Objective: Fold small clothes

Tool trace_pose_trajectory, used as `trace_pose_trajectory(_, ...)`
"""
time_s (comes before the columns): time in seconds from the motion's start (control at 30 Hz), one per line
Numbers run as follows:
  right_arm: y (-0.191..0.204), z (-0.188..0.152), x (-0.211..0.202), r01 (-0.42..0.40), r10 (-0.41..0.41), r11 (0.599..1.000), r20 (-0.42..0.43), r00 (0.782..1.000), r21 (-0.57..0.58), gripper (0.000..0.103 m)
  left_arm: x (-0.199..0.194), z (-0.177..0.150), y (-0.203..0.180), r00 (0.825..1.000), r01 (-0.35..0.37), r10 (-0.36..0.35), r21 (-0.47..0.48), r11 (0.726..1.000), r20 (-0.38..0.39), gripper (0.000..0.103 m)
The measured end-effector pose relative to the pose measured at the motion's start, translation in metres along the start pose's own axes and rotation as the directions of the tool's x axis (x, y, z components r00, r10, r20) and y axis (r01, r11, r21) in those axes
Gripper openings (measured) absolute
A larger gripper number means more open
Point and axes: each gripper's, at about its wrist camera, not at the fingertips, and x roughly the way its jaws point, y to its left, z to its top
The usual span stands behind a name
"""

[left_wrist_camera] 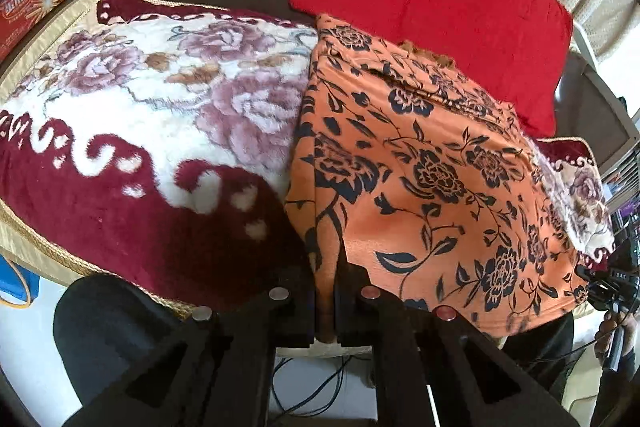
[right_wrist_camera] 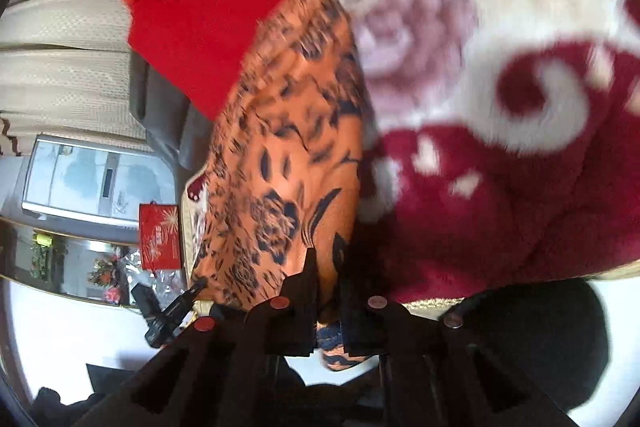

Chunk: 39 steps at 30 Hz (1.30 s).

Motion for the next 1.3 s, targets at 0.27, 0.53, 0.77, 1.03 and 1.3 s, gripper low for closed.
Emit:
trace_pose_trajectory(0.27,-0.033,0.000,0.018,-0.025,0.027,0.997,-0.017,0.999,0.078,0.009,0.022,-0.014,0.006,0.997,-0.004,0.002,-0.029,1.000,-0.074,0.007)
trace_pose_trajectory(0.53,-0.034,0.008,0.033,0.005,-0.001,0.998,-0.049,0.999,0.069,0.025,0.044,-0.017,0.011,0.995,-0.014,0.009,-0.046,0.999,-0.102,0.016)
trace_pose_trajectory(0.77,0.001,0.003,0.020,-0.007,0.006,1.000,-0.030,1.000,-0.013,0.007,0.012,0.000,-0.004,1.000,0.021,-0.021,-0.008,1.000,-0.009,0.007)
trace_pose_trajectory(1.03,-0.027,0.003,0.042,0.033,-0.027,0.998,-0.098,0.995,0.060,0.007,0.038,-0.003,0.005,0.994,-0.008,0.005,-0.030,1.000,-0.105,0.007)
trace_pose_trajectory(1.3,-0.021,0.013,0.055,-0.009,0.020,0.997,-0.143,0.990,0.077,0.007,0.031,0.028,-0.007,0.994,0.012,-0.010,0.022,1.000,-0.112,0.007)
